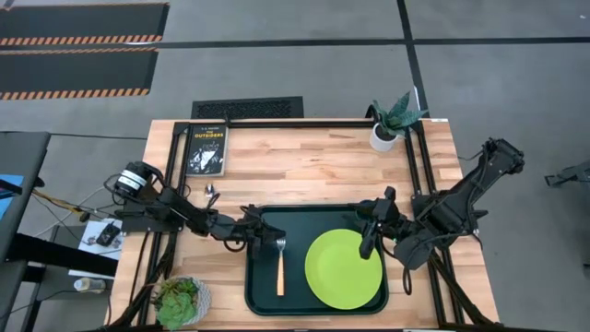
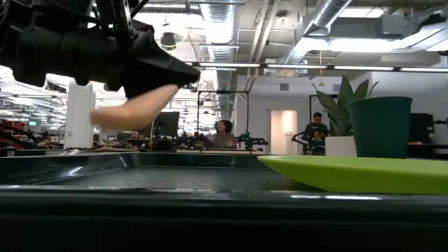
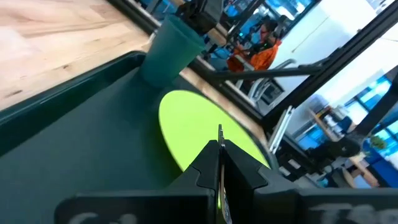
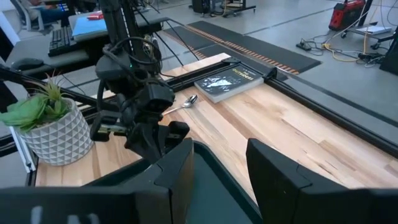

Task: Pick and place plate/cup/fork/spoon on tray
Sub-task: Put the light orange fork on the black serving tray to the left of the light green plate

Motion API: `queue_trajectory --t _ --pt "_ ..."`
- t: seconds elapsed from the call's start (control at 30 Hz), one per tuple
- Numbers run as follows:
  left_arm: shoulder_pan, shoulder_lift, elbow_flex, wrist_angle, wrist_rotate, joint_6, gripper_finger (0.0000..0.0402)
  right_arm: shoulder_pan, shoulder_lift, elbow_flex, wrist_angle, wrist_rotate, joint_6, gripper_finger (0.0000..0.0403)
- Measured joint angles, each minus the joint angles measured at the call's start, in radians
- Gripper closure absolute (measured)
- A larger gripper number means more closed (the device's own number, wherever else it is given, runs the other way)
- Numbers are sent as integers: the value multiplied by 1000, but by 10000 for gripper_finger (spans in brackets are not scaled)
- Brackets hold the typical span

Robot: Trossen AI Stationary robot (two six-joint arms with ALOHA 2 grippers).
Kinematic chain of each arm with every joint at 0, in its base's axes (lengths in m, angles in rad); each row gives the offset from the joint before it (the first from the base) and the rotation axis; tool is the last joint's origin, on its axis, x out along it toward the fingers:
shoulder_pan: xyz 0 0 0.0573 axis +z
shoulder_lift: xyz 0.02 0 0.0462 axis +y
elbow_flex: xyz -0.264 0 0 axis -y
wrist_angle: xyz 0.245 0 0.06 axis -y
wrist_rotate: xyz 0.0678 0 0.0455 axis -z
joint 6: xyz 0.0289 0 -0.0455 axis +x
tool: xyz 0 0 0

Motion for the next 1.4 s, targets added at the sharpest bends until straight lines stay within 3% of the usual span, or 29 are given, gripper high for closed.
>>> queue_trajectory --t 0.43,0.7,1.07,1.4 --pt "-5 0 0 -89 4 -16 401 -2 0 0 -5 0 -2 238" --pt "-26 0 0 -168 -84 -59 401 -2 0 0 -5 0 -2 241" --pt "-26 0 0 -235 -47 -101 401 -9 0 0 -5 0 -3 246" --pt "-26 -1 1 -247 -47 -108 360 -9 0 0 -5 0 -3 248"
